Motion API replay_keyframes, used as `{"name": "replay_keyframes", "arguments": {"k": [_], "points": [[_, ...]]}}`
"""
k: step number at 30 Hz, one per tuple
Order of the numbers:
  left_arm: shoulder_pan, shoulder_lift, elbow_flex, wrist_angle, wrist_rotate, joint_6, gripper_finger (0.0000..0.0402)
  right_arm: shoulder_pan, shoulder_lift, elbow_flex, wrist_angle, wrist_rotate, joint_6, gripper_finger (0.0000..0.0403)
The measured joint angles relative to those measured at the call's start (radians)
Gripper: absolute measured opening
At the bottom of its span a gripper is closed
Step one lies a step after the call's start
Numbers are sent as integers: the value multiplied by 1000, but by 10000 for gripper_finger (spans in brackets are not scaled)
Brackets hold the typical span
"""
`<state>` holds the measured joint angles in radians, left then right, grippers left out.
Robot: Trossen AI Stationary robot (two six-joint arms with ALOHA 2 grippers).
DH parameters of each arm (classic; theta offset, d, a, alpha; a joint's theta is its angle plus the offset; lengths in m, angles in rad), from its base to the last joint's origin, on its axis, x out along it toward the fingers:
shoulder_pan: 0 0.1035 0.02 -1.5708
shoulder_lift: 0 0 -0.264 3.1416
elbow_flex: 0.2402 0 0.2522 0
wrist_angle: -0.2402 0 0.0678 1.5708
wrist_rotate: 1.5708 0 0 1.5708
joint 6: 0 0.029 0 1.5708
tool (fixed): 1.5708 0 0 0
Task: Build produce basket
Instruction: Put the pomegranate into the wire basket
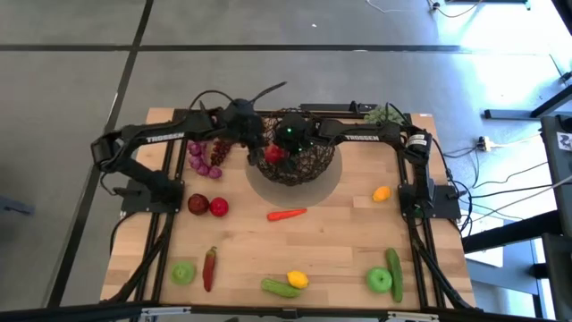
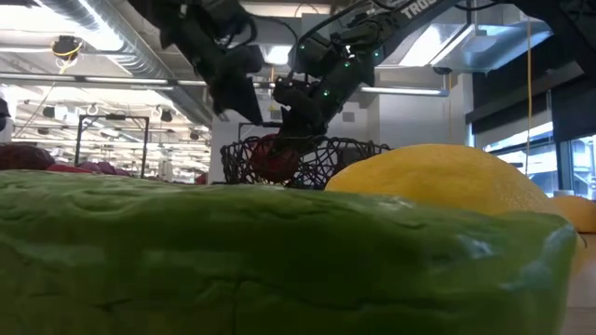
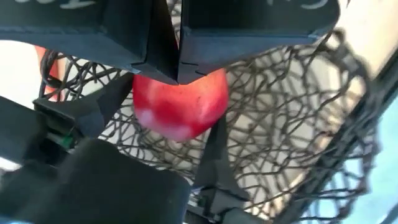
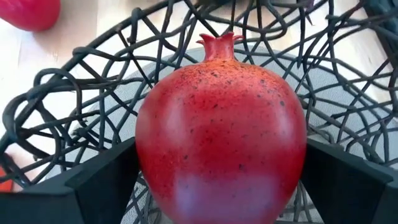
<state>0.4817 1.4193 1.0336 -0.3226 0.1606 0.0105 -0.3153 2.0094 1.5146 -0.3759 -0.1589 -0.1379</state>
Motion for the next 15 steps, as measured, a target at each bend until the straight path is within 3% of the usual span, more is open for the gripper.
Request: {"name": "replay_keyframes", "arguments": {"k": [15], "points": [[16,99,0,18,49,31,0,-4,1,-1,-6,0,-5,400]]}}
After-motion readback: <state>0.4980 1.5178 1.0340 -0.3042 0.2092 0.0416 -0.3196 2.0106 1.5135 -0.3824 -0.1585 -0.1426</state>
